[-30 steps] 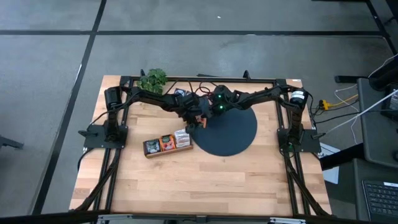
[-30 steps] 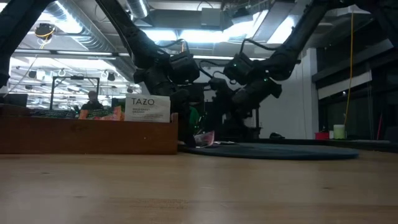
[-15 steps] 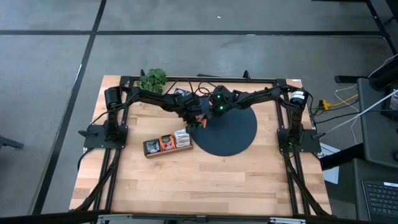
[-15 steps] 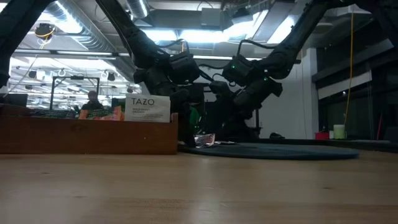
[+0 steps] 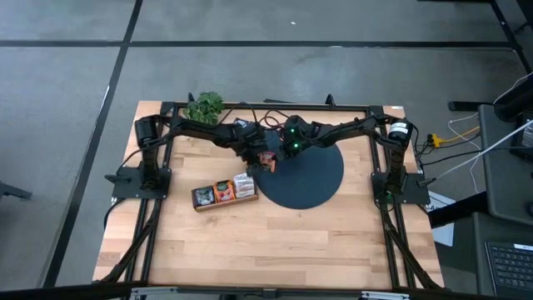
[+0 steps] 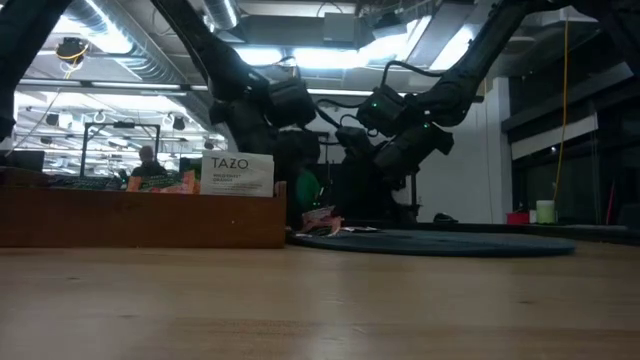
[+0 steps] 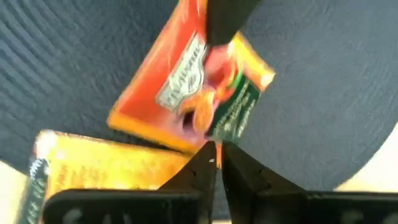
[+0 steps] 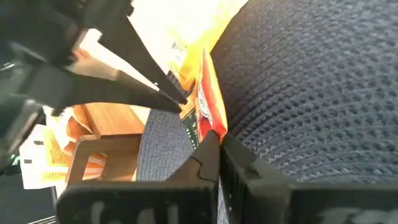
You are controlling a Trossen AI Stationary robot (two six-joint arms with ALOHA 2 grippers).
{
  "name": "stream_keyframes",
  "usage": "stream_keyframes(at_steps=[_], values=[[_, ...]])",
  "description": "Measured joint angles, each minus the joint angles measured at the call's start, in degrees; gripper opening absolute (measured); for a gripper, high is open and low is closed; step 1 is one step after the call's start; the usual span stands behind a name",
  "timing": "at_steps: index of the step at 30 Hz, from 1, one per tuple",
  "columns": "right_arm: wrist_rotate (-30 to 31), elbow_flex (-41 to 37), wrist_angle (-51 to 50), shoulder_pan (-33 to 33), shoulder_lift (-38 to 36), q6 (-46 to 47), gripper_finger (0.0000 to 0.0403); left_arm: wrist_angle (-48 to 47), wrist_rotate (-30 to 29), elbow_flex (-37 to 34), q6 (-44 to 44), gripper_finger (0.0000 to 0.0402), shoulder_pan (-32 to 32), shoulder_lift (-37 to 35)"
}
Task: Pick & Place Tea
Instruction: Put the orange tea bag into the middle section of the wooden organizer
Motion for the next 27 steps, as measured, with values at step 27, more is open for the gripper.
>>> stream_keyframes(at_steps=[27], values=[[12.52,-0.04,-0.39,-3.96,-19.07,-2.74,0.0002,44.69,-0.17,-27.24,-36.58,0.01,11.92,-34.3]])
